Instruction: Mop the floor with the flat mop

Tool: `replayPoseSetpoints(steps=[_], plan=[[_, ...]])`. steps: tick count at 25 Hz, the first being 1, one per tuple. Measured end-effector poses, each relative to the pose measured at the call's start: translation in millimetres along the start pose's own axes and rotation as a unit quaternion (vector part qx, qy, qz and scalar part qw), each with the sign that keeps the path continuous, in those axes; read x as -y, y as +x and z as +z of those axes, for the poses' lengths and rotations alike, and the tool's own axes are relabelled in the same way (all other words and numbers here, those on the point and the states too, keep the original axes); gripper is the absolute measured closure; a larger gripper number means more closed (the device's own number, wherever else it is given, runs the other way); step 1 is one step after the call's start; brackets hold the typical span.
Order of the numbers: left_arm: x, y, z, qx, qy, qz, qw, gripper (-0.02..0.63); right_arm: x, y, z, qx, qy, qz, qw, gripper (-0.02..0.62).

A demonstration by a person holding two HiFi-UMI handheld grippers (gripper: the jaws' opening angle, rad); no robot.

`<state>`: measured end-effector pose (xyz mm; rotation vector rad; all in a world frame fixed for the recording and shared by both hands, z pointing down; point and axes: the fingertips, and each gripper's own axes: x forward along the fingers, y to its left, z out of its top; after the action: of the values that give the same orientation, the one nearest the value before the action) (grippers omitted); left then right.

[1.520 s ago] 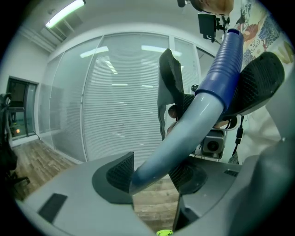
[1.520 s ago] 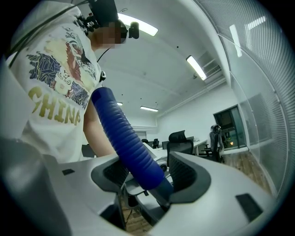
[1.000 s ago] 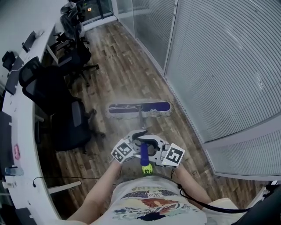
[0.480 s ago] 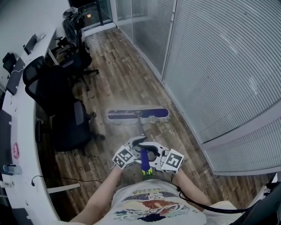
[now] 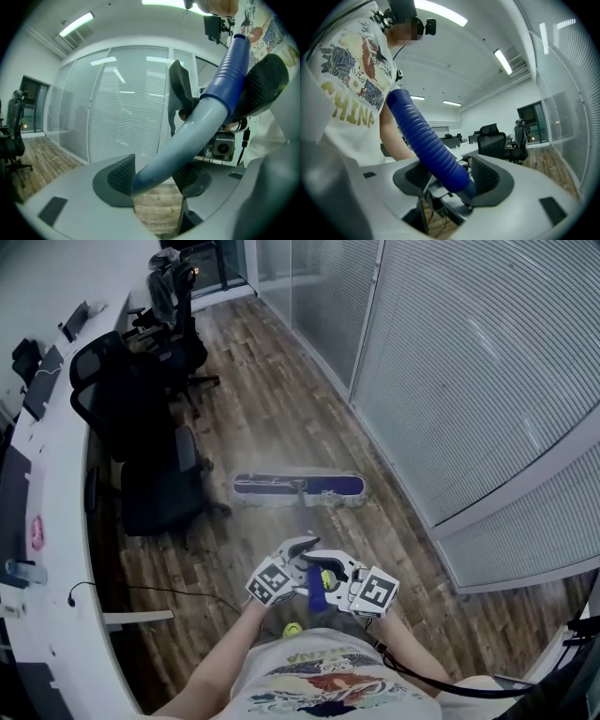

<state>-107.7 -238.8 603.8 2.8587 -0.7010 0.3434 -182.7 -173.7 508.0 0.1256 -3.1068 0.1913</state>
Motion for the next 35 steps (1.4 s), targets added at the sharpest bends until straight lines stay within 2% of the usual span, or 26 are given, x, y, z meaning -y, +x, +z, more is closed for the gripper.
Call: replayPoseSetpoints(steps=[4,9,13,18,23,30,35], plan=[[52.4,-35.3,-23.5,0.005,-0.002,-0.003,1.0,0.394,-64.9,5.2,-15.7,0.002,-0.007,-0.012,1.0,0.348],[112.7,-68.7,-36.7,0.01,-0.01,-0.008,0.9999,0.392,-132.9,3.3,-22.0,-0.006,0.012,-0.022,1.0,0.35],[147.3,-84.9,-37.7,0.021,-0.019,-0.005,0.9996,0.391,-169.7,-1.0,-22.5,-0.021,0.006,-0.017,1.0,0.348],[187.1,-100.0,-43.2,0.018,-0.025,-0.005,0.9995,0.39,-209.5,-10.1,-23.8,-0.019,0.03,-0.026,0.999,0.348],[246.1,-94.1,-40.7,0.011,-0.024,-0.007,0.9996,0.388,-253.7,-49.3,-21.5,-0.011,0.037,-0.034,0.999,0.348],[344.8,-73.8,-53.5,-0.012,-0.004,-0.024,0.9996,0.388,-323.2,-118.9,-36.1,0.001,0.05,-0.055,0.997,0.348],[403.3,-78.2,-58.1,-0.005,-0.01,-0.019,0.9998,0.388,-374.9,-146.3,-41.9,-0.004,0.042,-0.052,0.998,0.348]])
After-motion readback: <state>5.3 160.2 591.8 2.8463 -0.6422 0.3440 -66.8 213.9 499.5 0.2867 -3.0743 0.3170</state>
